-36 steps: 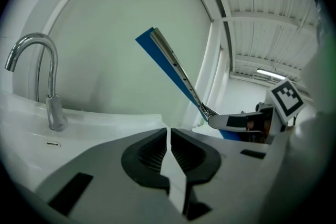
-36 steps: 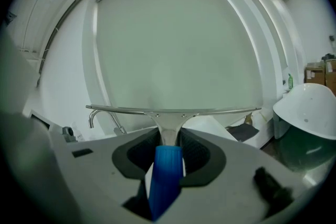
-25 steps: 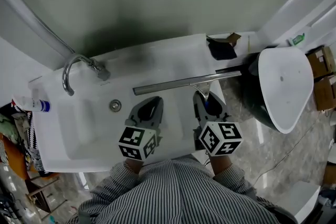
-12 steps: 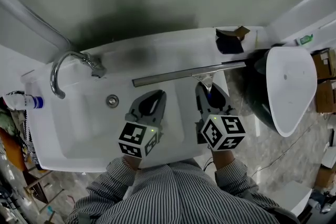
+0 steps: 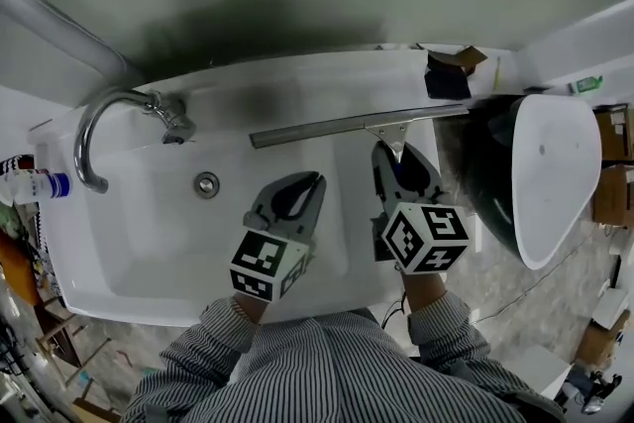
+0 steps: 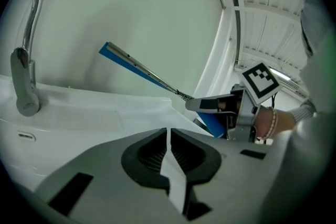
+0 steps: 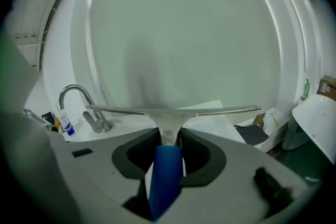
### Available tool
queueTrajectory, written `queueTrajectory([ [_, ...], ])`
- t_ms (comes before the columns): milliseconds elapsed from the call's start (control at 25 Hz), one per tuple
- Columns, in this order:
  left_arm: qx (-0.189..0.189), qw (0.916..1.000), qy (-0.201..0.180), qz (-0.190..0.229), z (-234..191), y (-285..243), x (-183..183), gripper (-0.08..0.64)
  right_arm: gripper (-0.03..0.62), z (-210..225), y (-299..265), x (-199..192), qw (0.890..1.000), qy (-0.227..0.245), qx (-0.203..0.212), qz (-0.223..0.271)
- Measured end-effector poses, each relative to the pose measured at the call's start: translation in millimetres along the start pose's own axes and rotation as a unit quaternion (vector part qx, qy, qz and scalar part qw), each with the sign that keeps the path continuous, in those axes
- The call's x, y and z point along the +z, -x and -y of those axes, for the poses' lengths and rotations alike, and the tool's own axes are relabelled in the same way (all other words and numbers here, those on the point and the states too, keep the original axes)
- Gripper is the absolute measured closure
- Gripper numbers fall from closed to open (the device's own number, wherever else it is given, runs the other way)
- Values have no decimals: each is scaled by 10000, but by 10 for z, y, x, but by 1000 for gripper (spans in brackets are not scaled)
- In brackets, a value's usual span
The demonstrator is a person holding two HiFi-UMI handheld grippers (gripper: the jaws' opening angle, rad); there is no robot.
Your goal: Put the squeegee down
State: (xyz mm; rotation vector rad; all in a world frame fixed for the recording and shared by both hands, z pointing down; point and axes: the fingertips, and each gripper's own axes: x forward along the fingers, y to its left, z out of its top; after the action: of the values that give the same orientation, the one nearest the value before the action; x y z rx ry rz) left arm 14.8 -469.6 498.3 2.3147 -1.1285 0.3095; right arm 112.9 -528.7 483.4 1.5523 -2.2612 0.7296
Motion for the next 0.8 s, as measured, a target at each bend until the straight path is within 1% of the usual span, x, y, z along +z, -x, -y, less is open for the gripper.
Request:
queueTrajectory([
  [200, 71, 9997, 186, -114, -86, -113, -94, 528, 469, 52, -202, -73, 9998, 14, 50, -202],
  [400, 236, 9989, 411, -12, -214, -223, -110, 528, 468, 116, -419, -147, 9993, 88, 68, -366],
  [520, 296, 9984, 482, -15, -280, -287, -133, 528, 468, 150, -539, -180, 9990, 35, 69, -435],
  [640, 252, 9985, 482, -61, -289, -348, -159, 528, 468, 174, -625, -231, 9986, 21, 95, -527],
  [800, 159, 9991, 356, -138, -291, -403, -188, 528, 466, 216, -732, -300, 9981, -50, 51, -613],
])
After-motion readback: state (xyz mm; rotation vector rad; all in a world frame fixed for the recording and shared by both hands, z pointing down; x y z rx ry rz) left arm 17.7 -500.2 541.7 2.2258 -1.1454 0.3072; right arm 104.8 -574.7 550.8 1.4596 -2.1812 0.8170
